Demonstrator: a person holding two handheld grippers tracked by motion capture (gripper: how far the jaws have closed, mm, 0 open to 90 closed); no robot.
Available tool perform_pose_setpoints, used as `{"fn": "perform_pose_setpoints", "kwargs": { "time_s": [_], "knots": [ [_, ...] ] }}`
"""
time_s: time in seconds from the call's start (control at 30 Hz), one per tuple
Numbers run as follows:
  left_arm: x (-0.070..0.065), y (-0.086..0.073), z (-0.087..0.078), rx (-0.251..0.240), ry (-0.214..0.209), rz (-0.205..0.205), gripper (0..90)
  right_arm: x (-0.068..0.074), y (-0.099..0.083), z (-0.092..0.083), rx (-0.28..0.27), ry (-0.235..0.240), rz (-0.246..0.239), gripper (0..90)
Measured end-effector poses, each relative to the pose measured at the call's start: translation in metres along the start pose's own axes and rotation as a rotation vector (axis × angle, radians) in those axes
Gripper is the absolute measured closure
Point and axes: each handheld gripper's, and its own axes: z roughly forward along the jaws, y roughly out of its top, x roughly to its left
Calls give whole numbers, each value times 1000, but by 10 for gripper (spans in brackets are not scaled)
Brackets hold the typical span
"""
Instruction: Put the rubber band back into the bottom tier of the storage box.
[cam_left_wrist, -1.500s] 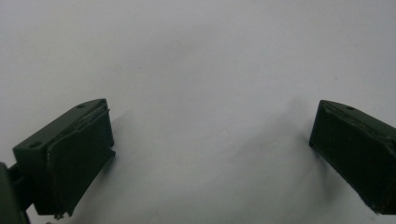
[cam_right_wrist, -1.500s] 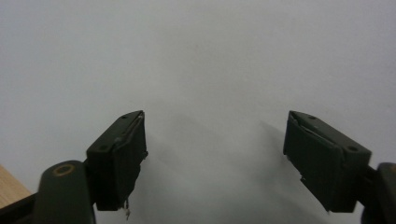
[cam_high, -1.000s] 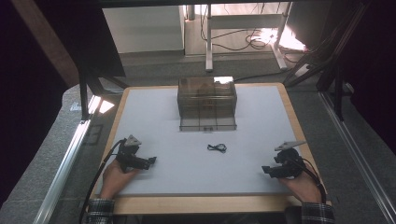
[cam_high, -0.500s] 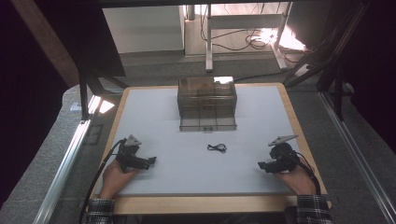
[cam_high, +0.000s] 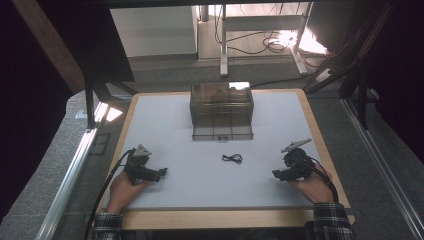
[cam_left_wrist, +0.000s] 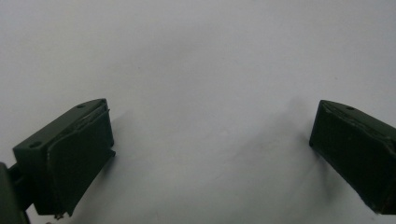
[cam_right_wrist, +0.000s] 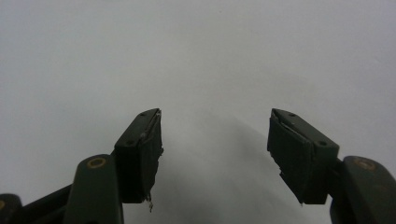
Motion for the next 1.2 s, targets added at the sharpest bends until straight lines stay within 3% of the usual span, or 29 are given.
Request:
{"fn": "perform_pose_setpoints", "kwargs": {
  "time_s": [0.47,1.2],
  "knots": [
    [0,0,0,0,0,0,0,8,23,13,36,11,-40,360],
    [0,0,0,-1,0,-1,0,19,53,28,81,36,-116,471]
  ]
}}
